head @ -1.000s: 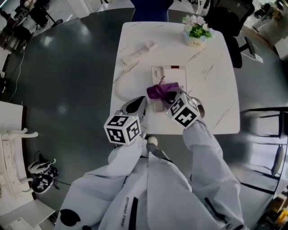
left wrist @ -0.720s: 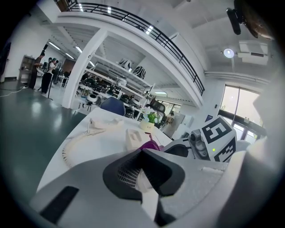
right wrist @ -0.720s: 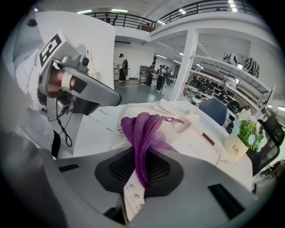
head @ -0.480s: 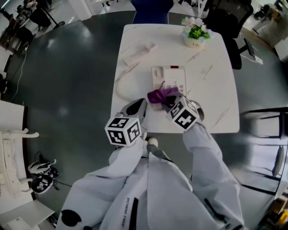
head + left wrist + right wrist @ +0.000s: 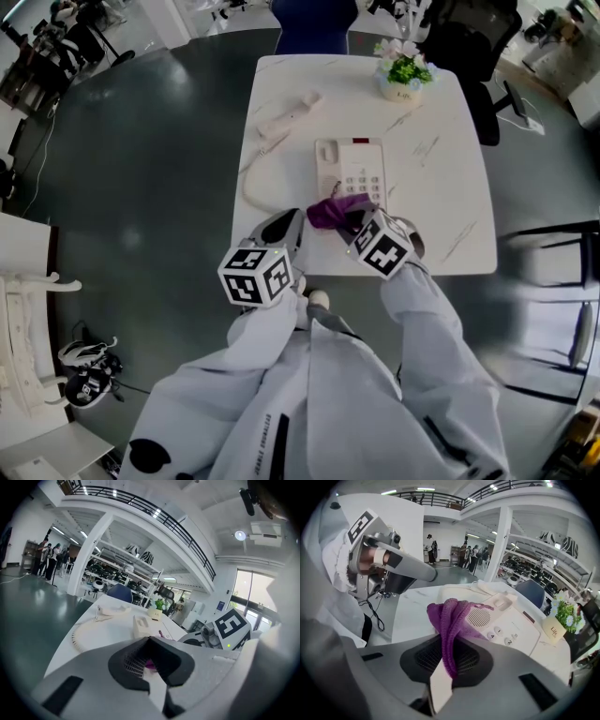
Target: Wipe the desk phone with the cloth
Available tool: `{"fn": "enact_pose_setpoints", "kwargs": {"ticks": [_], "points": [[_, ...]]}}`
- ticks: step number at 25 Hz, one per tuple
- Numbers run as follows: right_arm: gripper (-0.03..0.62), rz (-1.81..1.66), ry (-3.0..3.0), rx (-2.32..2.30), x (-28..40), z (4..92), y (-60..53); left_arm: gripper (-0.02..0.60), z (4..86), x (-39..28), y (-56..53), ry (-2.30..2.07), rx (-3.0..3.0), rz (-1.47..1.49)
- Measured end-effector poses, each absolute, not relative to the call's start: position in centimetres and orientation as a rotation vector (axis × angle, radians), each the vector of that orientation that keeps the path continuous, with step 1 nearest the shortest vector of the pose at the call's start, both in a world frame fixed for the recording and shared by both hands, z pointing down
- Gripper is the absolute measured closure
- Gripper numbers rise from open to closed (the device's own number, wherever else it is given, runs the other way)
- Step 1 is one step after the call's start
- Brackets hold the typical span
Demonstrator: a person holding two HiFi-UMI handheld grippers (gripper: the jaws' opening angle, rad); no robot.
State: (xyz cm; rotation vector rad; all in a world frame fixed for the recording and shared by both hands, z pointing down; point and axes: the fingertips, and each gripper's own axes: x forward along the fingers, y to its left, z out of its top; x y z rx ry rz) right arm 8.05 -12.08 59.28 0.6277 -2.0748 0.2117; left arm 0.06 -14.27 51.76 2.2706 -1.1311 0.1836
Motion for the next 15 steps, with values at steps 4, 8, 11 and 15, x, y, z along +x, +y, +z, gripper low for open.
{"fn": "enact_pose_setpoints", "kwargs": {"ticks": [4,8,11,15], "points": [[0.554,0.221,-2.068,0.615,8.1,59.5,-11.4,0.584,51.7,-0.1,-14.0,-1.136,2.268,0.185],[0.554,0.249,-2.070,0.597,8.0,59.6,-10.6,0.583,51.6,-0.1,-13.9,-1.133,2.272,0.185],[0.554,0.263,-2.076,0.586,7.9,59.6,-10.2,0.584,51.5,0.1,-13.8,-1.128,2.275,0.188],[0.554,0.275,-2.087,0.581,7.7,59.5,-9.7,0.583,51.3,0.4,-13.7,-1.124,2.284,0.187]]}}
